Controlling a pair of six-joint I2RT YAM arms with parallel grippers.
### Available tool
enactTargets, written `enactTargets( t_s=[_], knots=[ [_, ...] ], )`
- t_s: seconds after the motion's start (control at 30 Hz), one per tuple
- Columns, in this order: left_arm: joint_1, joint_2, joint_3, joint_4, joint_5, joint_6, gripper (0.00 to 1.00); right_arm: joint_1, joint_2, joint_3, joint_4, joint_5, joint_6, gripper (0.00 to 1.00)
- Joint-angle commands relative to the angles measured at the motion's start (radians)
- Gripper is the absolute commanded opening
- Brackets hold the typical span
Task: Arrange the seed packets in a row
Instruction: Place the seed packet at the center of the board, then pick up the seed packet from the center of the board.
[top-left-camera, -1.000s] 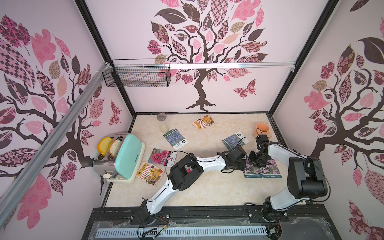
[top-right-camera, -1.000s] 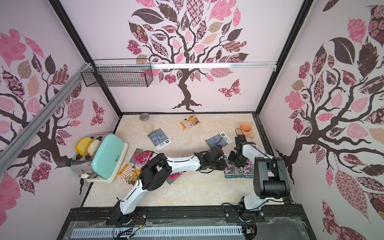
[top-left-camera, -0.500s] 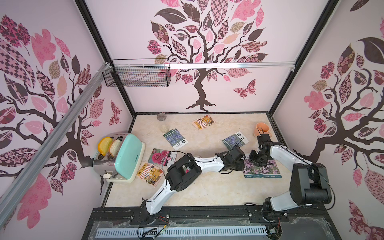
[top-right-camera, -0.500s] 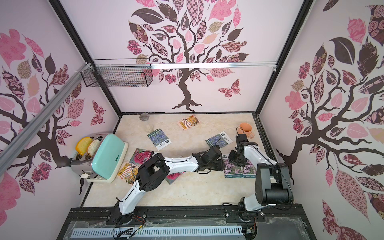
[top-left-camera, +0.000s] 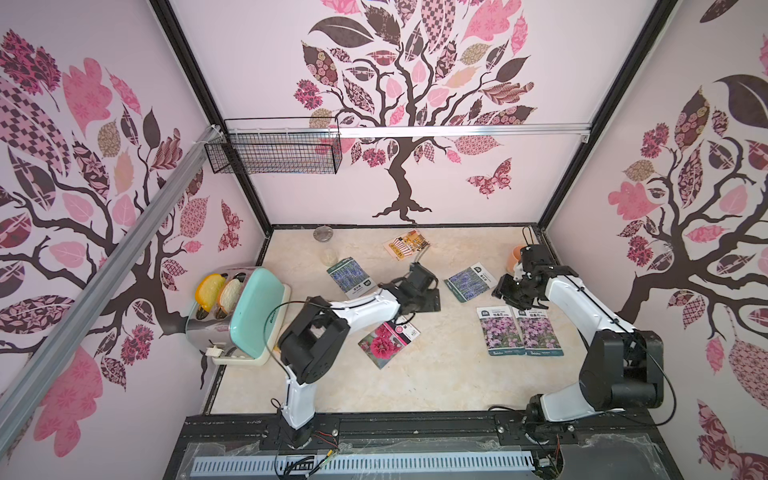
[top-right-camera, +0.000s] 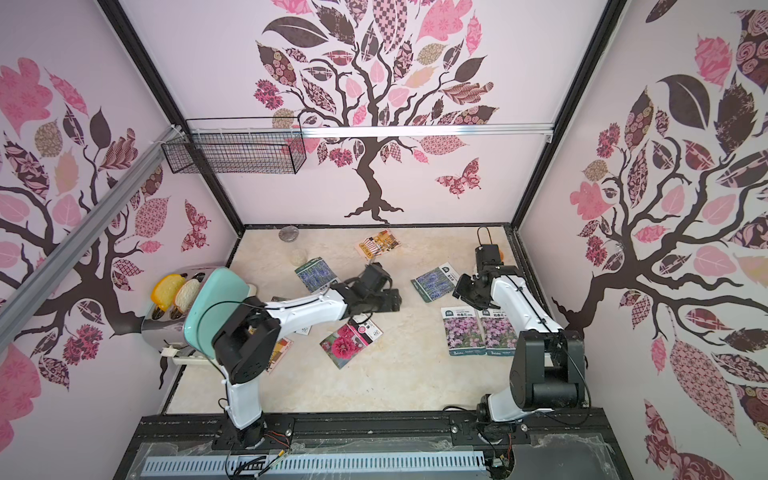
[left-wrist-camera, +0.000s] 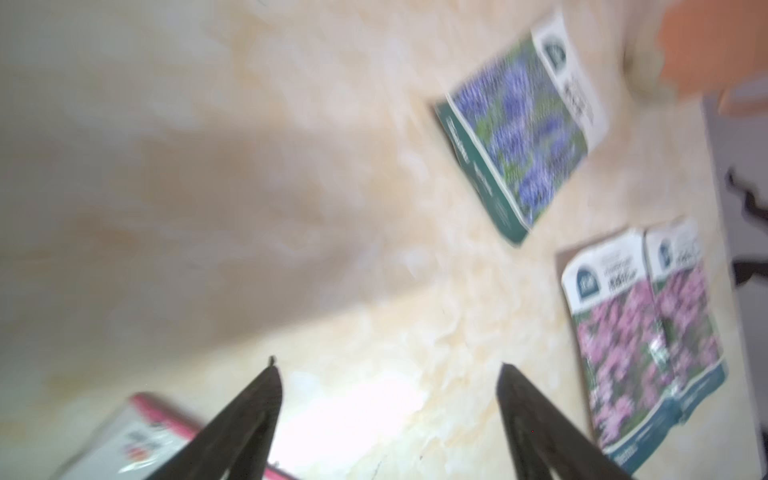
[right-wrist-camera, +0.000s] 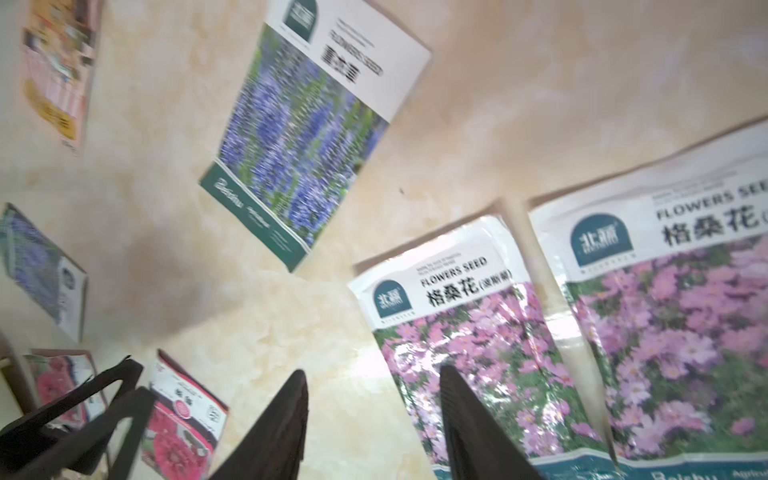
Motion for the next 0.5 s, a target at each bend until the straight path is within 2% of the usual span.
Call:
enactTargets(
  t_s=[0.0, 0.07, 0.13, 0.33, 0.47],
  knots=[
    [0.06, -0.068, -0.006, -0.07, 0.004, 0.102, 0.97, 0.004, 0.048, 0.051, 0.029, -0.067, 0.03, 0.54],
    [0.096, -0.086, -0.002, -0.076, 0.011, 0.121, 0.97, 0.006, 0.076, 0.077, 0.042, -0.092, 0.035, 0.55],
    [0.118, -0.105, -0.008, -0.077, -0.029, 0.116, 0.97, 0.006, 0.095, 0.095, 0.056, -0.108, 0.04, 0.57],
    [0.151, -0.166, -0.052, -0.029, -0.075, 0.097, 0.97, 0.006, 0.142, 0.114, 0.086, -0.128, 0.042, 0.59],
    [0.243, -0.133, -0.044, 0.009, 0.08, 0.135, 0.97, 0.006, 0.19, 0.102, 0.108, -0.14, 0.042, 0.6]
  ],
)
